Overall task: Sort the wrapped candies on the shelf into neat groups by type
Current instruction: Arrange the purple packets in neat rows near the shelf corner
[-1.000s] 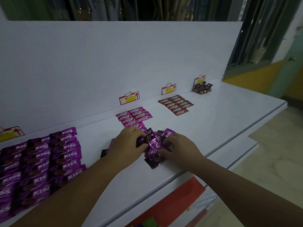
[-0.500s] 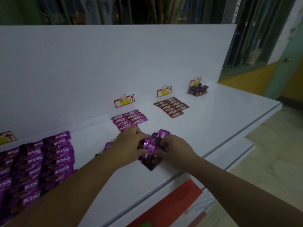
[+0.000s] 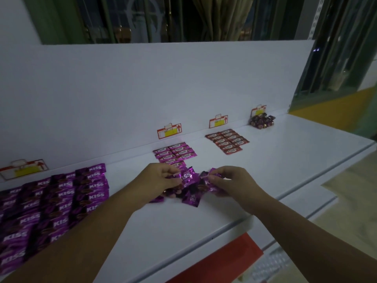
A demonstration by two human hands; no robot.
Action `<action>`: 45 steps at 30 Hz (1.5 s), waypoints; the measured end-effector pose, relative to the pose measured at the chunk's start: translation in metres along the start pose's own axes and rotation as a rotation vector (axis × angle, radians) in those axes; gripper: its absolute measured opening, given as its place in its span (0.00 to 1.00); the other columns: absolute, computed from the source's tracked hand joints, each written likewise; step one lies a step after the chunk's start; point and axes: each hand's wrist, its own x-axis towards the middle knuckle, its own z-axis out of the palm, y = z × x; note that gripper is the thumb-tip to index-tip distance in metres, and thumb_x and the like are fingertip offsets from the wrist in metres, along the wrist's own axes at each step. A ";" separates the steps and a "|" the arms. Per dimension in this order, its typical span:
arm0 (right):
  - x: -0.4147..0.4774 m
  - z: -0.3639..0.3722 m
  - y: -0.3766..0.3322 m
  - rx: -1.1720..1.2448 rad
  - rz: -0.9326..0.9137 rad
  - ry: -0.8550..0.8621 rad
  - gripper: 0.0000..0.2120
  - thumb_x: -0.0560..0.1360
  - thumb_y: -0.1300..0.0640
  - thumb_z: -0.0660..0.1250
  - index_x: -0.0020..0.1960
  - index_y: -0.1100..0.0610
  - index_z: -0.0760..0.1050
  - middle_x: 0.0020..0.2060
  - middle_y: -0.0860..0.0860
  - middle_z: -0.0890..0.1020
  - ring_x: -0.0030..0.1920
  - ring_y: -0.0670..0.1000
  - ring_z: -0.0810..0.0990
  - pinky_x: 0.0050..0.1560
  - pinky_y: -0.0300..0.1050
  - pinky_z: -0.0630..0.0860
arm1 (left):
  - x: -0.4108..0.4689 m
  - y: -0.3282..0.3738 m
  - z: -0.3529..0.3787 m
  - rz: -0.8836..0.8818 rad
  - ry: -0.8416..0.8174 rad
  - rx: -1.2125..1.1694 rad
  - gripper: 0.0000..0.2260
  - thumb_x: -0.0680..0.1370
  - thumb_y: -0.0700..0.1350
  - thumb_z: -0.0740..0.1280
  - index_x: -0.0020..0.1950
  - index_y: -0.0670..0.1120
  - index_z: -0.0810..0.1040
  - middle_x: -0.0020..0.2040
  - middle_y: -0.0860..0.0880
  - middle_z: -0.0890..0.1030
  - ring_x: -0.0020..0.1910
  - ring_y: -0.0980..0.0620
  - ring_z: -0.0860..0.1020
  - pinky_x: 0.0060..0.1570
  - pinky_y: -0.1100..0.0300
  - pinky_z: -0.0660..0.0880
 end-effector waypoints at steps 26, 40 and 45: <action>0.015 0.156 -0.019 0.387 0.053 -0.655 0.12 0.70 0.69 0.69 0.34 0.53 0.79 0.36 0.56 0.83 0.37 0.54 0.82 0.36 0.43 0.79 | -0.138 -0.071 -0.119 -0.249 0.533 -0.354 0.07 0.73 0.38 0.70 0.47 0.48 0.81 0.39 0.53 0.84 0.38 0.56 0.83 0.37 0.61 0.79; -0.035 0.285 -0.047 -0.112 -0.222 -0.695 0.12 0.67 0.65 0.75 0.33 0.49 0.79 0.31 0.46 0.83 0.32 0.43 0.80 0.34 0.35 0.75 | -0.222 -0.118 -0.226 -0.137 0.646 -0.231 0.06 0.74 0.43 0.69 0.49 0.49 0.82 0.46 0.47 0.84 0.47 0.46 0.82 0.50 0.50 0.78; -0.053 0.331 -0.052 -0.171 -0.270 -0.689 0.09 0.67 0.62 0.75 0.35 0.48 0.81 0.37 0.45 0.84 0.38 0.46 0.83 0.40 0.34 0.77 | -0.247 -0.137 -0.255 -0.117 0.625 -0.278 0.05 0.74 0.44 0.68 0.49 0.49 0.82 0.43 0.49 0.84 0.44 0.51 0.83 0.39 0.62 0.78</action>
